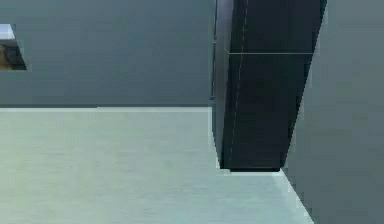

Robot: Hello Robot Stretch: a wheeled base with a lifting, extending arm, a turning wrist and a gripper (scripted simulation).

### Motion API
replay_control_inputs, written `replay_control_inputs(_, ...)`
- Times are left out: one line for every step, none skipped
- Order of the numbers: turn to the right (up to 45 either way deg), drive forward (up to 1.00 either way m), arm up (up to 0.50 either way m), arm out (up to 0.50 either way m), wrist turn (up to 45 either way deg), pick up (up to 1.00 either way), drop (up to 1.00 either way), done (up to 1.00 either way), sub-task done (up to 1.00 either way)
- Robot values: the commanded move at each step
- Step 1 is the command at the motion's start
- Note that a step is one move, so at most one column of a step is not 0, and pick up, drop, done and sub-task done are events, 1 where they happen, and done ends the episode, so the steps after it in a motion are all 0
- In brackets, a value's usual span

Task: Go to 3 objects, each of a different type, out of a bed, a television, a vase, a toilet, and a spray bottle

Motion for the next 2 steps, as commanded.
replay_control_inputs(-45.0, 0.00, 0.00, 0.00, 0.0, 0.00, 0.00, 0.00, 0.00)
replay_control_inputs(-12.0, 0.00, 0.00, 0.00, 0.0, 0.00, 0.00, 0.00, 0.00)
